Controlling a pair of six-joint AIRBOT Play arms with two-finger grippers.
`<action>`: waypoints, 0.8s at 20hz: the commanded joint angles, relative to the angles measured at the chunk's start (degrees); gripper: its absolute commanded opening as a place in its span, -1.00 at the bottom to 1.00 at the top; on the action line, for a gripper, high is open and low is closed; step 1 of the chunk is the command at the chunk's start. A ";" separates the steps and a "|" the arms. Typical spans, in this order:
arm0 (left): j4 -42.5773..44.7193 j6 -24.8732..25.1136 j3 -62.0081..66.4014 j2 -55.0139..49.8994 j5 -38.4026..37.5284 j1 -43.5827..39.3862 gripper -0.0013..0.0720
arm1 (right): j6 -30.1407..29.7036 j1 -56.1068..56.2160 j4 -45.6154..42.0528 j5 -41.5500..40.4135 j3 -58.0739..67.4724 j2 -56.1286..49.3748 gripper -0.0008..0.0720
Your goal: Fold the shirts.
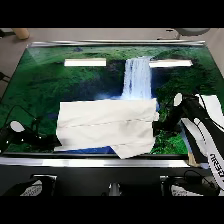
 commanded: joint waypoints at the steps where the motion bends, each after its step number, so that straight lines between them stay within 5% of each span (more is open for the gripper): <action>1: -3.10 -0.04 -2.58 0.79 4.85 0.13 0.34 | -0.17 0.04 0.79 -2.62 -3.74 0.63 0.55; 6: -3.74 -0.66 -2.58 -1.79 5.64 0.13 0.03 | -3.32 0.07 10.60 -6.19 -10.45 0.63 0.55; 8: -5.40 -0.22 -2.56 -2.71 6.19 0.15 -0.63 | -4.52 0.11 12.87 -6.25 -12.39 0.63 0.55; 10: -6.38 0.24 -2.38 -2.73 6.73 0.15 -0.90 | -4.57 0.11 12.81 -7.39 -14.36 0.66 0.52; 12: -6.34 0.24 -2.16 -2.56 6.73 0.15 -0.90 | -4.61 0.11 14.29 -9.49 -16.09 0.66 0.18; 15: -6.29 1.38 -0.87 -0.96 6.71 0.15 -0.91 | -4.59 0.11 14.51 -10.95 -16.31 1.55 -0.93; 16: -6.27 1.60 0.39 0.42 6.54 0.17 -0.91 | -5.18 0.11 14.47 -10.88 -16.17 2.95 -0.93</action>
